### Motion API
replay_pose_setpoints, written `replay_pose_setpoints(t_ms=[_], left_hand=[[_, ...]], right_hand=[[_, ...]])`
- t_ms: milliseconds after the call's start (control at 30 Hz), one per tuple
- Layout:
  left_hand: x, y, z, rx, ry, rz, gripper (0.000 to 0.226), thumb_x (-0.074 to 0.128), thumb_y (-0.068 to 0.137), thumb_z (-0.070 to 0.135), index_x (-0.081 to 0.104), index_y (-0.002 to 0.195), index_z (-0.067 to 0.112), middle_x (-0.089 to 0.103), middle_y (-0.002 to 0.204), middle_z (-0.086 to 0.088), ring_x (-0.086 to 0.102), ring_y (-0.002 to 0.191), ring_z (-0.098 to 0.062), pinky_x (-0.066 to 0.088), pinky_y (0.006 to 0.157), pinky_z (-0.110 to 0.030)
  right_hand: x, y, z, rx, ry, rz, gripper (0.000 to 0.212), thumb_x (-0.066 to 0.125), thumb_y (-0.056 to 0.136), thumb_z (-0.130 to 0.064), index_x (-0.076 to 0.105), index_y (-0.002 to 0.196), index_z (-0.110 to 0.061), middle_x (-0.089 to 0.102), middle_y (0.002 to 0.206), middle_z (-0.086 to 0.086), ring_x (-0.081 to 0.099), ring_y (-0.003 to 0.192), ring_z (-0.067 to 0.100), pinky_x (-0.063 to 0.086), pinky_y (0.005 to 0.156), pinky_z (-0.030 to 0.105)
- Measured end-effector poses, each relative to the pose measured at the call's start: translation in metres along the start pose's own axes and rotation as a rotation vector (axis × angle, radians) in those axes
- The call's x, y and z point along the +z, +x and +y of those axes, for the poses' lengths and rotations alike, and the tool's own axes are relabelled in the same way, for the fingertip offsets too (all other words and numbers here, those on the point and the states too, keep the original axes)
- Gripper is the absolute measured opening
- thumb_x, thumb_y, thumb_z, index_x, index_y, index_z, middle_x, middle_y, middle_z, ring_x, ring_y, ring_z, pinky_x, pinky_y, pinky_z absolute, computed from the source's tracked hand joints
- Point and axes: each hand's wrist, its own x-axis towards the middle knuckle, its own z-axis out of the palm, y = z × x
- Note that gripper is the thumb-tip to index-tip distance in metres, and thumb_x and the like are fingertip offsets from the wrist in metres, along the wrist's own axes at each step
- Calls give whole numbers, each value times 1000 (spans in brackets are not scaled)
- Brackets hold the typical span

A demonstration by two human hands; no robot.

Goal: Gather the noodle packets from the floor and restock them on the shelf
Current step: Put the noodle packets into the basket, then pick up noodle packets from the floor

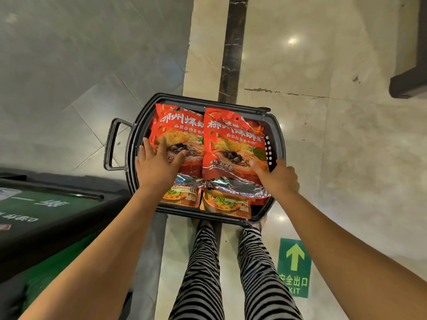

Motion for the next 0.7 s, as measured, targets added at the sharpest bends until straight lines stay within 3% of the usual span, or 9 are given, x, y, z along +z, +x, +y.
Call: replay_pose_setpoints(t_ms=[100,233,333,567,700], left_hand=[[-6,-37,-12,-92,-34,33,86,28,90,75,11,159,26,1,165,-18,3,152,-34,8,123,-47],[-5,-103,-33,-224,-82,69,86,27,91,75,15,158,24,6,165,-18,6,152,-32,11,122,-45],[8,-161,-50,-370,-143,97,84,32,92,72,20,158,22,10,164,-19,12,151,-32,16,121,-44],[72,-324,-67,-789,-457,104,77,31,96,68,12,158,26,3,166,-12,6,152,-30,7,121,-43],[126,-431,-72,-1026,-590,89,81,25,94,72,10,159,26,3,166,-14,8,152,-31,12,121,-43]], right_hand=[[-13,-35,-14,-153,-154,89,85,52,79,-77,46,133,-12,53,128,17,52,118,35,47,96,46],[-18,-98,-38,-447,-307,105,83,52,82,-74,45,135,-9,52,131,19,48,122,36,45,98,44],[-9,-148,-51,-681,-425,12,83,49,85,-73,41,140,-11,47,139,18,42,131,35,38,104,45],[29,-244,-30,-1094,-832,-242,85,46,88,-71,32,145,-10,33,149,20,36,136,36,34,108,46],[62,-296,12,-1333,-995,-282,95,36,82,-82,47,135,-3,54,128,24,53,117,40,49,95,48]])
